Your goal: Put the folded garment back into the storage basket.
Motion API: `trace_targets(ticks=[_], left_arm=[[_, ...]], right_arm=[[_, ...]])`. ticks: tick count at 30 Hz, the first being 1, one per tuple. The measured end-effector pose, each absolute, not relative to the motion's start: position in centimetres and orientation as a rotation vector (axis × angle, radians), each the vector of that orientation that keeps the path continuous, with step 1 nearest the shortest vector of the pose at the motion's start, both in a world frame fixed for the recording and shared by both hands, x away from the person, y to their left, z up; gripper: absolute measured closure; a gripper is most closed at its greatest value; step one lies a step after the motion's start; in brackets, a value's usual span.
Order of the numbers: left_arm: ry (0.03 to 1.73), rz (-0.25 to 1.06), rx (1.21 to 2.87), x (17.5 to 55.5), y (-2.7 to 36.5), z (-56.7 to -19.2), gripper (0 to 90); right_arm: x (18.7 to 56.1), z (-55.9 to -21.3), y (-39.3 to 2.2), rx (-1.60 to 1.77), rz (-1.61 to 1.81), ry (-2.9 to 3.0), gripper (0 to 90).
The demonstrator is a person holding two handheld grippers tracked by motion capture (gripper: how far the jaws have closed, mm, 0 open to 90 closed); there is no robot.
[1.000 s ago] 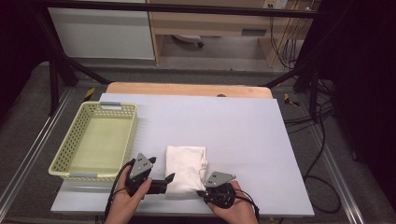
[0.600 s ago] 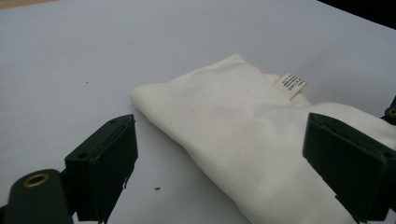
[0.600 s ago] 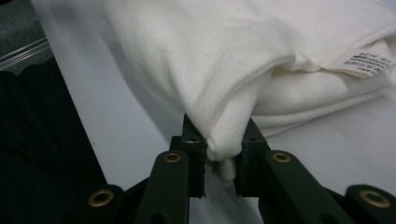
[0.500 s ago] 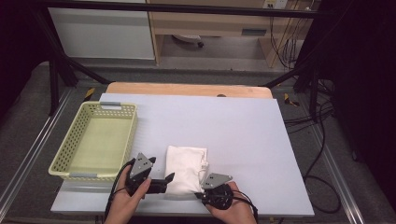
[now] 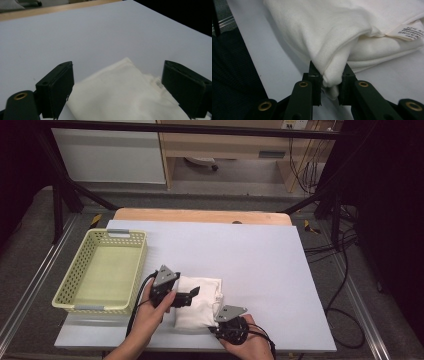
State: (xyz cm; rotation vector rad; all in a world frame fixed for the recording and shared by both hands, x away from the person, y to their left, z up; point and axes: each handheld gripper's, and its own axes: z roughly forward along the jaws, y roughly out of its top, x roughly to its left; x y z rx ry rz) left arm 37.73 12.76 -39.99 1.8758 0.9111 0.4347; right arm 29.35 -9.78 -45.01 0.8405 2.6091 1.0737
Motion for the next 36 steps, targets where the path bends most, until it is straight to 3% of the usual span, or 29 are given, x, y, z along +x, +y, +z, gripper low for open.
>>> trace_targets(ticks=[6,10,14,36], left_arm=[[0.951,0.475,1.858,40.4,11.8,-39.7,10.5],[0.958,0.421,1.890,40.4,12.2,-41.2,10.2],[1.008,0.473,1.914,39.9,14.0,-43.0,11.2],[1.098,0.530,1.953,40.5,13.9,-44.8,13.6]], right_arm=[[29.3,-45.1,-9.8,0.810,1.070,2.605,76.4],[29.2,-45.0,-9.6,0.763,1.044,2.613,76.1],[29.1,-45.0,-9.5,0.760,1.033,2.614,76.2],[29.1,-44.8,-9.8,0.783,1.049,2.651,77.4]])
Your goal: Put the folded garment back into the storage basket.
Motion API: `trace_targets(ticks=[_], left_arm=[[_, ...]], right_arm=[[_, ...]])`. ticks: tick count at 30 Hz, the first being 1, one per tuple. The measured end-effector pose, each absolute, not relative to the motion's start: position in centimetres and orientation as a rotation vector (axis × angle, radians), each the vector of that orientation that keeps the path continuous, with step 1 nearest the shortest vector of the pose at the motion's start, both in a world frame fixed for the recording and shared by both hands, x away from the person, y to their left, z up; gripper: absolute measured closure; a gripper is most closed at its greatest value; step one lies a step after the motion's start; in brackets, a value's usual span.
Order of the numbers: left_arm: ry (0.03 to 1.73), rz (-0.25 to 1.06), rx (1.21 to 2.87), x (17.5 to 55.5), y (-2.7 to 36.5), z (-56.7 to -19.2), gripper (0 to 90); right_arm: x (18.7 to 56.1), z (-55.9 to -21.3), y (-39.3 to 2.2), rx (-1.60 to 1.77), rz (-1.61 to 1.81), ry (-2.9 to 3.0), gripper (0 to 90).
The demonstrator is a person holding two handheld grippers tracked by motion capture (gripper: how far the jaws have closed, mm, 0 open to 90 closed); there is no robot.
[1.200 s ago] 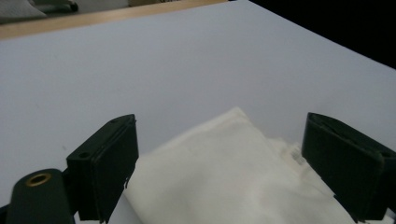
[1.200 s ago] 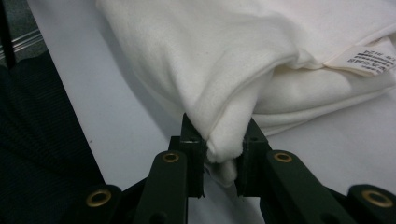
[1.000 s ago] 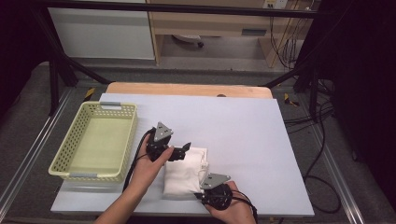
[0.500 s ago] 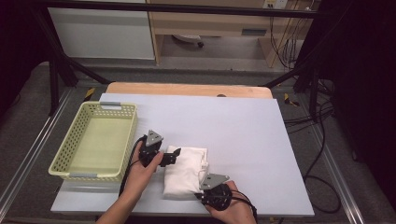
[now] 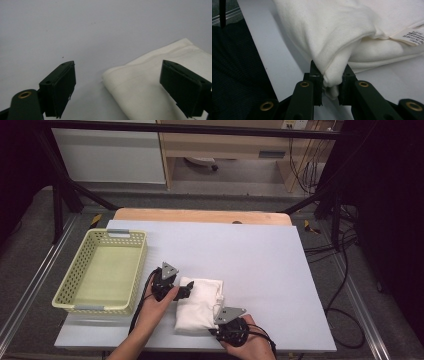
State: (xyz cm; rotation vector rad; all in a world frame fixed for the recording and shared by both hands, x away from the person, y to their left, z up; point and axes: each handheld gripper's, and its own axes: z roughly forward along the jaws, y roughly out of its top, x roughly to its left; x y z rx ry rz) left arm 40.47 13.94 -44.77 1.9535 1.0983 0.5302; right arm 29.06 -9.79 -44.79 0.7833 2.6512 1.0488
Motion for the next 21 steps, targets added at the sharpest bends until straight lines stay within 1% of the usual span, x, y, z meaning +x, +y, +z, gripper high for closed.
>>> trace_targets(ticks=[2,3,6,7,8,10,11,12,13,14,15,16,17,21], left_arm=[[1.121,0.523,1.953,40.6,14.1,-44.8,13.9],[1.132,0.521,1.957,40.7,14.2,-44.9,17.6],[1.146,0.499,1.983,41.0,14.3,-45.3,22.3],[1.149,0.480,1.993,41.1,14.3,-45.5,25.4],[1.138,0.421,1.994,41.2,14.1,-45.9,30.3],[1.135,0.423,1.991,41.2,14.0,-45.9,37.3],[1.113,0.401,1.991,41.2,13.9,-45.9,37.3],[1.100,0.368,1.984,41.1,13.7,-45.9,49.3],[1.089,0.359,1.989,41.0,13.7,-45.9,49.3],[1.053,0.301,1.994,40.8,13.6,-45.9,63.5],[1.053,0.301,1.994,40.8,13.6,-45.9,68.7],[1.047,0.289,1.991,40.7,13.5,-45.9,68.7],[1.020,0.302,1.990,40.4,13.4,-45.6,75.4],[0.989,0.315,1.951,40.0,13.6,-44.8,79.5]], right_arm=[[29.1,-44.8,-9.8,0.784,1.050,2.651,77.3],[29.1,-44.8,-9.8,0.784,1.050,2.651,77.3],[29.1,-44.8,-9.8,0.784,1.050,2.651,77.2],[29.1,-44.8,-9.8,0.784,1.051,2.652,77.2],[29.1,-44.8,-9.8,0.784,1.051,2.652,77.2],[29.1,-44.8,-9.8,0.783,1.050,2.654,77.1],[29.1,-44.8,-9.8,0.783,1.050,2.654,77.1],[29.1,-44.8,-9.8,0.782,1.049,2.654,77.1],[29.1,-44.8,-9.8,0.782,1.049,2.654,77.1],[29.0,-44.8,-9.8,0.775,1.040,2.652,77.1],[29.0,-44.8,-9.7,0.774,1.038,2.650,77.1],[29.0,-44.8,-9.7,0.774,1.038,2.650,77.1],[29.0,-44.8,-9.7,0.779,1.040,2.648,77.2],[29.0,-44.6,-9.9,0.787,1.064,2.641,77.6]])
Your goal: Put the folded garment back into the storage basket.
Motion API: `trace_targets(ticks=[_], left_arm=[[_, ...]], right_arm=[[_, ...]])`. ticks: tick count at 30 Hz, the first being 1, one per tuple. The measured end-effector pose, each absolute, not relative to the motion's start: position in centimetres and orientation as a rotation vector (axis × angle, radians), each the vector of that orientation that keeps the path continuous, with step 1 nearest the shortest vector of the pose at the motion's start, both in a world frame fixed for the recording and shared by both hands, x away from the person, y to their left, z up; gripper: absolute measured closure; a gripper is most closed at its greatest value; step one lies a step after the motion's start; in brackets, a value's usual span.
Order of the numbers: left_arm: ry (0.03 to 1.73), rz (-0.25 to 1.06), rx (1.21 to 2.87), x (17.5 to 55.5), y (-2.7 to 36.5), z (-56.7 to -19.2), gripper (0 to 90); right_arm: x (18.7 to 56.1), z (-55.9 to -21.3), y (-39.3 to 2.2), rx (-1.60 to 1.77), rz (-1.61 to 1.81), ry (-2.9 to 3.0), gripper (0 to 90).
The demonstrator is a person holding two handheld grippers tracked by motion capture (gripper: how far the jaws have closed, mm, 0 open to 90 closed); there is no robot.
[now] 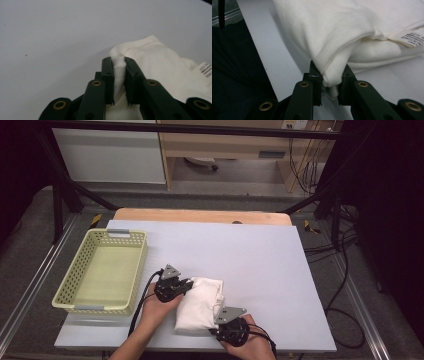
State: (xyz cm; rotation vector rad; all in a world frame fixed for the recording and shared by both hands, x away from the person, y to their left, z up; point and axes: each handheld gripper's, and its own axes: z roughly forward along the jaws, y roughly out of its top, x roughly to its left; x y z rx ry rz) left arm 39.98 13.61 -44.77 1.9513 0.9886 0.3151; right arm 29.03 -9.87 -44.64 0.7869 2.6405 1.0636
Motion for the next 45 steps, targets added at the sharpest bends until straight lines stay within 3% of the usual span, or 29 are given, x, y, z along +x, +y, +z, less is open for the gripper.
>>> trace_targets(ticks=[9,16,35,45], left_arm=[[0.880,0.329,1.915,38.1,13.7,-41.0,81.3],[0.884,0.325,1.920,38.7,13.7,-40.1,81.6],[0.920,0.360,1.917,41.8,14.6,-33.2,81.7],[0.915,0.379,1.917,42.4,15.1,-31.2,81.7]], right_arm=[[28.9,-44.1,-10.0,0.768,1.119,2.634,77.9],[30.1,-43.7,-9.3,0.720,1.125,2.682,78.0],[35.3,-36.7,-7.3,0.640,1.149,2.740,78.0],[36.2,-34.7,-5.6,0.594,1.130,2.751,77.8]])
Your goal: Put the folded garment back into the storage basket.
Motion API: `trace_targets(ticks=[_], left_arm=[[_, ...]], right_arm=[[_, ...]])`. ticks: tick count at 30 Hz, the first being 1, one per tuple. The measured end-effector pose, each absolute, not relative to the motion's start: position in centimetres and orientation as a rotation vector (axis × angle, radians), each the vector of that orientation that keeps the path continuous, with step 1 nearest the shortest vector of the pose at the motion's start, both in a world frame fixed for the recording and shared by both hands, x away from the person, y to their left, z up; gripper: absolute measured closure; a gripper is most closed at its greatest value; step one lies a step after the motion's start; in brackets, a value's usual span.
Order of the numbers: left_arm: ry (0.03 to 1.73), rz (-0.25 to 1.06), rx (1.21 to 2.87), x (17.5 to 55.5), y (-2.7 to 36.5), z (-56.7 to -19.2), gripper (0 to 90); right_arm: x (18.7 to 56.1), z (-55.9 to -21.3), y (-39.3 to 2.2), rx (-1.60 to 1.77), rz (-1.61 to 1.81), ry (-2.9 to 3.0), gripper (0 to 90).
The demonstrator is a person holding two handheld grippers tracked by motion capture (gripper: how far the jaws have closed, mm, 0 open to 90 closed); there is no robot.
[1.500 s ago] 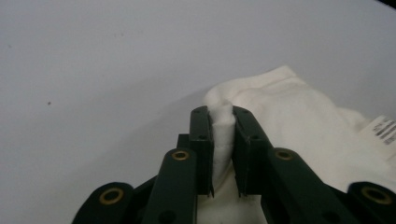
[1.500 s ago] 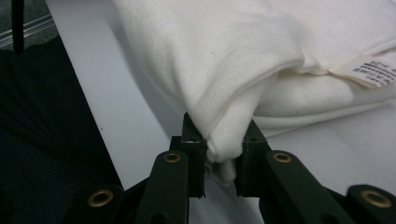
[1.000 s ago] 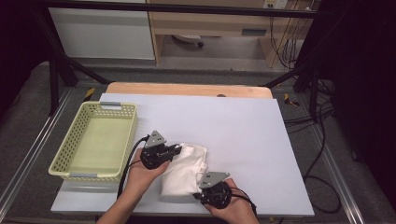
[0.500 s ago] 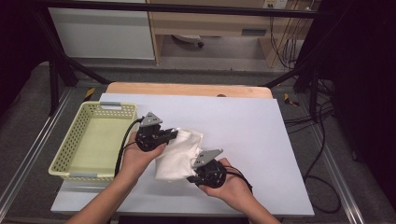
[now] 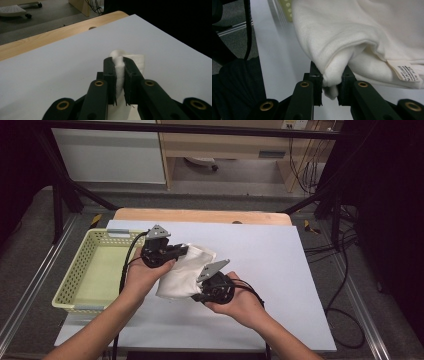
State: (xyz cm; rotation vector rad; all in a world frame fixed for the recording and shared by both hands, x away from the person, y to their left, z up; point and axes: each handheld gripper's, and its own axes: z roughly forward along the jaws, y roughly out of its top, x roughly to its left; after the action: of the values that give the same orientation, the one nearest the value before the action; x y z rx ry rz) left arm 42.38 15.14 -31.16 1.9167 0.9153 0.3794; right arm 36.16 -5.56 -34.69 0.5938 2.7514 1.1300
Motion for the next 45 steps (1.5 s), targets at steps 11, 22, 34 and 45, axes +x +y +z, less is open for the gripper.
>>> trace_targets(ticks=[11,22,34,45], left_arm=[[0.948,0.409,1.922,42.0,17.2,-30.7,81.7],[0.972,0.452,1.900,41.1,20.3,-30.2,81.7],[1.003,0.478,1.853,40.6,23.2,-29.3,81.7],[1.026,0.501,1.839,40.4,24.5,-29.1,81.7]], right_arm=[[36.6,-34.4,-3.3,0.536,1.096,2.775,77.8],[36.5,-34.2,-0.3,0.475,1.073,2.782,77.8],[36.6,-32.8,2.6,0.419,1.059,2.798,77.8],[37.1,-32.8,4.4,0.375,1.060,2.809,77.6]])
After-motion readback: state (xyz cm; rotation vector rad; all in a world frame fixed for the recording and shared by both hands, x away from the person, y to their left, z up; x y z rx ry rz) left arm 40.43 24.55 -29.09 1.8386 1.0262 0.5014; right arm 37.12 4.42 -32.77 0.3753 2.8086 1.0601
